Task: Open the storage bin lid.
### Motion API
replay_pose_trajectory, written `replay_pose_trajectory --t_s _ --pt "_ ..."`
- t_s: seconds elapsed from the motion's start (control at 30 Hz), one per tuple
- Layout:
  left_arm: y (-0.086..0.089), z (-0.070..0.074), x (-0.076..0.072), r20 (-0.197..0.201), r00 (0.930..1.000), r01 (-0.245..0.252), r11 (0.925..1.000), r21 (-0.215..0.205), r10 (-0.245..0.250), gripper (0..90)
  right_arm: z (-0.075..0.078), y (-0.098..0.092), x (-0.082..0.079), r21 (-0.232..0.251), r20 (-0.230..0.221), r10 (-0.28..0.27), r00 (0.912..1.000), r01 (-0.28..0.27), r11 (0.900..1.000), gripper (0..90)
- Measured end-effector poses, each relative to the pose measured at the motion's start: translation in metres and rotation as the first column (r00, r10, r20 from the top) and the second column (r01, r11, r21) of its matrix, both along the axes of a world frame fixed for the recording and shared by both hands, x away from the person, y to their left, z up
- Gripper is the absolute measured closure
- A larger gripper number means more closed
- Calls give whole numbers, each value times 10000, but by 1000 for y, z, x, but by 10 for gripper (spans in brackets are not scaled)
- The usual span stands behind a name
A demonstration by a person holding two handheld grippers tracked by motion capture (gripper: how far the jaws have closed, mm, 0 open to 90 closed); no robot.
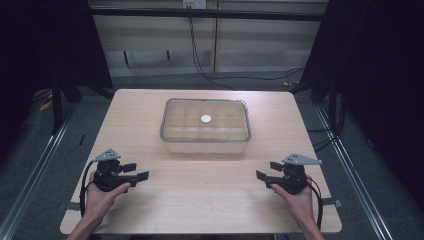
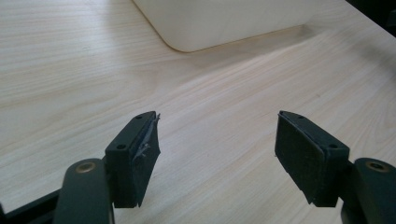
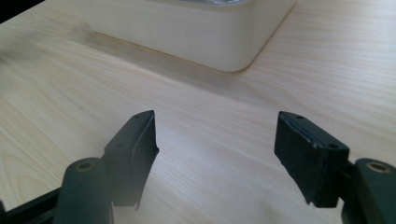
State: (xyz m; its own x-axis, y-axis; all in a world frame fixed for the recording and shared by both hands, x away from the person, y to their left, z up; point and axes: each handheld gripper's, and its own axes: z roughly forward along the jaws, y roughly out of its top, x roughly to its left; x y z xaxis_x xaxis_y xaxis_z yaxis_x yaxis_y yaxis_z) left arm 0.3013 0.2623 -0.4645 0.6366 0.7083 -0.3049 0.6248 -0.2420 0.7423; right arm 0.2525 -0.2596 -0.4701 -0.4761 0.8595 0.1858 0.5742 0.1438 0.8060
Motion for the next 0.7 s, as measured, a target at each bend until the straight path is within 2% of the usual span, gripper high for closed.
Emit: replay_pose_trajectory --t_s 0.17,0.23,0.27,0.3,0.37,0.43,0.5,0.53,0.57,0.63,0.7 --pt "-4 8 6 186 9998 -119 9999 -42 120 302 8 3 10 187 168 179 9997 -182 9997 293" --pt "-7 10 8 471 9988 -176 9993 334 160 318 11 5 15 470 -79 382 9992 -378 9982 297" --pt "-7 10 8 471 9988 -176 9993 334 160 330 11 5 16 595 -118 426 9990 -419 9974 296" --pt "-11 12 13 306 9993 -226 9997 89 223 322 11 7 17 561 -146 435 9989 -426 9975 297" --pt "-13 13 15 331 9993 -177 9998 92 174 326 10 9 19 467 -126 467 9988 -461 9978 298" --pt "-22 17 19 566 9983 139 9986 506 -167 331 12 9 23 402 -219 378 9990 -369 9985 299" --pt "-24 19 20 551 9982 191 9987 474 -217 330 14 9 25 414 -183 355 9992 -347 9985 299" --pt "-26 21 22 550 9983 172 9997 158 -180 333 16 9 27 450 -137 310 9994 -304 9985 298" --pt "-27 23 24 620 9980 142 9998 119 -150 340 22 9 33 606 -95 382 9992 -375 9975 298" --pt "-32 28 31 750 9972 56 9997 235 -74 340 28 10 39 711 -18 443 9990 -441 9965 298" --pt "-33 29 32 766 9971 -35 9999 135 25 350 30 10 41 714 8 488 9988 -487 9963 297"
